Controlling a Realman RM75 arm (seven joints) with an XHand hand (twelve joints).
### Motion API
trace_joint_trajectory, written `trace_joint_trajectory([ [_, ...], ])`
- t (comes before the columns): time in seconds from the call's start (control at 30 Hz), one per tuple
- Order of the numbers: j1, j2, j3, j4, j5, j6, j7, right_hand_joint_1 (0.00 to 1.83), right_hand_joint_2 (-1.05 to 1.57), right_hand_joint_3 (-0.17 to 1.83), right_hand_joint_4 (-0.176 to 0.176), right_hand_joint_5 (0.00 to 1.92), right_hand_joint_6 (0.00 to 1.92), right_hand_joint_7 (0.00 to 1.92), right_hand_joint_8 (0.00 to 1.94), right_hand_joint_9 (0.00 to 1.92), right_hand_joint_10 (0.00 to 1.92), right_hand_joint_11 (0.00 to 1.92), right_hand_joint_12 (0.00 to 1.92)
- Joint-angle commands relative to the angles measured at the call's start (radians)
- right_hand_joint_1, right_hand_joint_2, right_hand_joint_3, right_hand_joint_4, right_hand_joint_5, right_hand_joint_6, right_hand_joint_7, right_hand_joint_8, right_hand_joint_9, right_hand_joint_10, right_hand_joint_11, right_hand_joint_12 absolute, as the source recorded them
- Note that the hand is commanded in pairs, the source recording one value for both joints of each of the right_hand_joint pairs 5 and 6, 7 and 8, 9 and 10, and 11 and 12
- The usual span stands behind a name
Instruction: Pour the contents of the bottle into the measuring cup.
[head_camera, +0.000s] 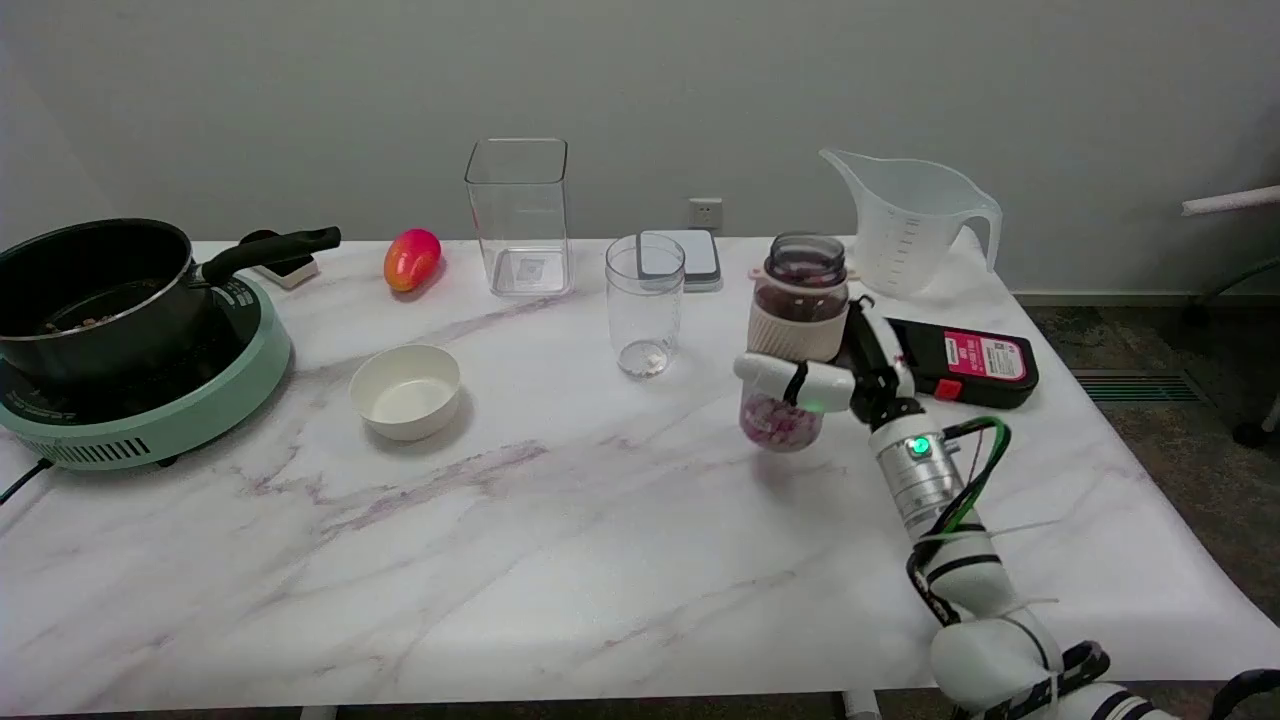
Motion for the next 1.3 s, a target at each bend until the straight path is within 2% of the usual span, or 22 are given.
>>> trace_joint_trajectory([
  [0.03,0.057,0.121,0.241,0.173,-0.02,-0.209,-0.206,1.19,1.54,0.3,0.0,1.73,1.73,1.73,1.73,1.61,1.61,1.29,1.29],
  [0.27,0.204,0.218,0.246,0.134,-0.08,-0.327,-0.261,1.27,1.42,0.39,0.0,1.67,1.67,1.71,1.71,1.58,1.58,1.28,1.28],
  [0.43,0.357,0.28,0.198,0.085,-0.281,-0.391,-0.263,1.37,1.19,0.57,0.0,1.59,1.59,1.65,1.65,1.53,1.53,1.24,1.24],
  [0.6,0.459,0.294,0.118,0.06,-0.425,-0.402,-0.267,1.44,0.99,0.74,0.0,1.53,1.53,1.61,1.61,1.48,1.48,1.21,1.21],
  [1.03,0.569,0.288,-0.006,0.067,-0.717,-0.508,-0.262,1.48,0.81,0.89,0.0,1.5,1.5,1.58,1.58,1.45,1.45,1.17,1.17],
  [1.3,0.603,0.358,-0.081,0.066,-0.777,-0.576,-0.27,1.49,0.75,0.94,0.0,1.5,1.5,1.56,1.56,1.43,1.43,1.16,1.16],
])
